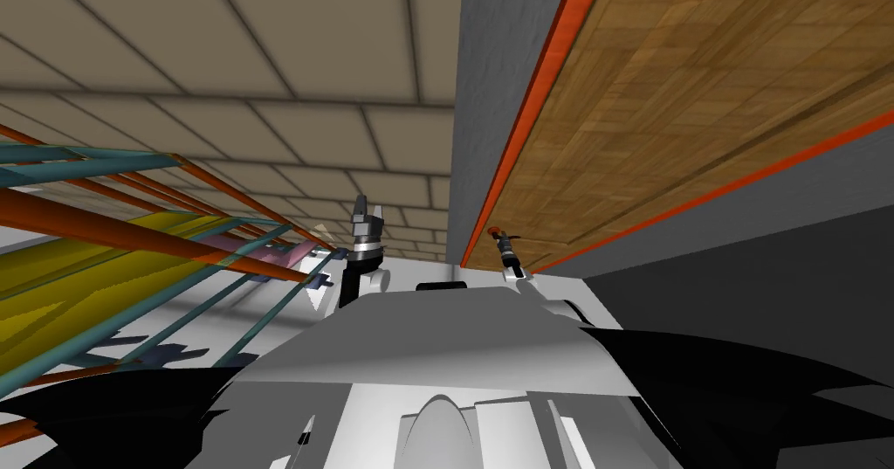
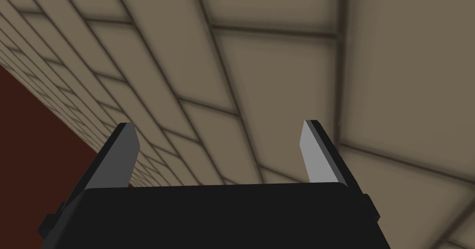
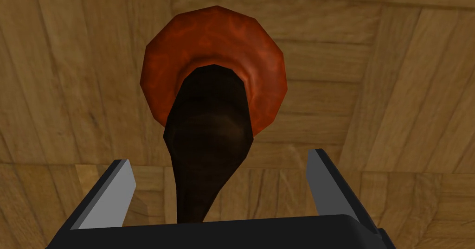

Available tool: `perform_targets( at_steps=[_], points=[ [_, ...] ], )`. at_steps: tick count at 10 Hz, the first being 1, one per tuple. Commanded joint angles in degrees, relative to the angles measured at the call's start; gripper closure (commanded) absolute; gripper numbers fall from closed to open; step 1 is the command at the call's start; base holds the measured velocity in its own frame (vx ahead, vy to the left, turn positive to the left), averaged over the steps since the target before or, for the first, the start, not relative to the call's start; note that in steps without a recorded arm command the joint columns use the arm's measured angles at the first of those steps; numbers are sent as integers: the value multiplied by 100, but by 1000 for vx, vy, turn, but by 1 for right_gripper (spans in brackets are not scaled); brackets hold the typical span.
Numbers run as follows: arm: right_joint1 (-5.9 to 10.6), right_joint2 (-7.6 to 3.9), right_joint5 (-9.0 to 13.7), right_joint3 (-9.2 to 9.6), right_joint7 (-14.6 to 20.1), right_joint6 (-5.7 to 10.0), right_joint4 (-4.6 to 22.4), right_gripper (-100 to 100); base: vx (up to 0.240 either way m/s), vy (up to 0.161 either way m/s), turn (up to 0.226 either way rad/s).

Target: Pull the door open

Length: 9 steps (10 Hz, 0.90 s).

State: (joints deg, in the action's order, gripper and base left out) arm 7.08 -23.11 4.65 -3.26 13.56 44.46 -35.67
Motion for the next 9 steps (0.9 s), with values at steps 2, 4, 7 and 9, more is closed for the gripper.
perform_targets(
  at_steps=[2,4,7,9],
  points=[
    [0,0,0,0,0,0,0,100,11,-6,2],
    [0,0,0,0,0,0,0,100,-5,3,-5],
    [0,0,0,0,0,0,0,100,0,0,0],
    [-66,-78,-45,100,131,78,-27,100,-128,-28,84]
  ],
)
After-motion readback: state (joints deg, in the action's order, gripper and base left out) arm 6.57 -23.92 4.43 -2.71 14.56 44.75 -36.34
